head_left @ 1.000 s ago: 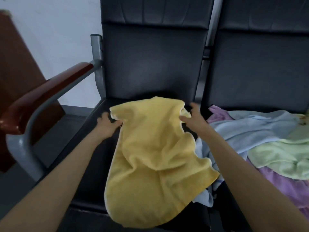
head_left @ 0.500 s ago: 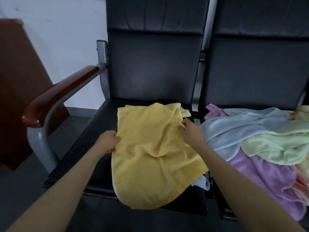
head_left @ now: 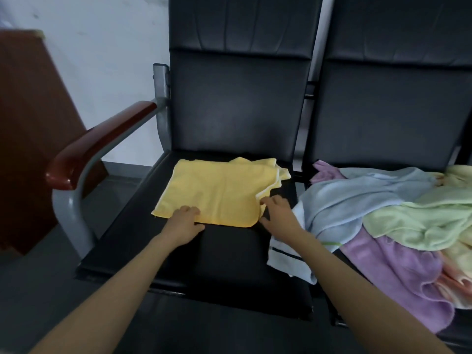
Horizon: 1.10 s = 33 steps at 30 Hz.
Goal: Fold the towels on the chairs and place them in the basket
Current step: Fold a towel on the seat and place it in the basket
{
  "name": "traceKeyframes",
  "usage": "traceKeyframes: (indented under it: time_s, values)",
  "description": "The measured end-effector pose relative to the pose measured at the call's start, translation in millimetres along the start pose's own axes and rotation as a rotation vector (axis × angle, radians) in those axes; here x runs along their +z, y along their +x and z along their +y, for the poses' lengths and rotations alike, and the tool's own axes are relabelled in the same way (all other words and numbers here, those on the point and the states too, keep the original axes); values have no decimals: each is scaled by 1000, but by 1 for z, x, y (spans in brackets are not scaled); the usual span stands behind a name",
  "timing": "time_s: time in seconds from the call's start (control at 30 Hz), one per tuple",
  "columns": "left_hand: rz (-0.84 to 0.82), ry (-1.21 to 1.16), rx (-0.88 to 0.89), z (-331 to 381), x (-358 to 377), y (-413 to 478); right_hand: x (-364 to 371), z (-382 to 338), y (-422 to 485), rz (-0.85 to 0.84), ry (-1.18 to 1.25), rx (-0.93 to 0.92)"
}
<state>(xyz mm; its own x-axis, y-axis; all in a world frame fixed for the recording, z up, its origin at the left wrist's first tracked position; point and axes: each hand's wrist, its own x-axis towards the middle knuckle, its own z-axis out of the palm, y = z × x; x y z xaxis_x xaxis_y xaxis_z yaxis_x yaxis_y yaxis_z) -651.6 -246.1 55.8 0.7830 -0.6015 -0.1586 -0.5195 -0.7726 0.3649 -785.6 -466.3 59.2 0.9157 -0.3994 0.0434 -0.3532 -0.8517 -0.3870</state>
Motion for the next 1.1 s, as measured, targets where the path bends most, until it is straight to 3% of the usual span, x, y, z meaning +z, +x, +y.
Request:
traceKeyframes:
  time_s: [0.13, 0.3, 0.4, 0.7, 0.9, 1.0, 1.1]
  values:
    - [95, -21, 39, -23, -5, -7, 10, -7, -11, 11, -43, -115]
    - [206, 74, 29, -42, -6, -5, 8, -16, -7, 5, -385, -229]
    - [182, 81, 28, -43, -8, -3, 11, -14, -4, -108, -435, -332]
    - [169, 123, -3, -42, -6, -12, -4, -22, 14, -314, -543, -231]
    - [92, 281, 23, -23, -13, -33, -6, -10, -3, -173, -213, -70]
    - [153, 262, -30, -13, -24, -51, -35, -15, -14, 37, 92, 64]
    - [356, 17, -98, 5, -55, -64, -85, -28, -27, 235, 290, 62]
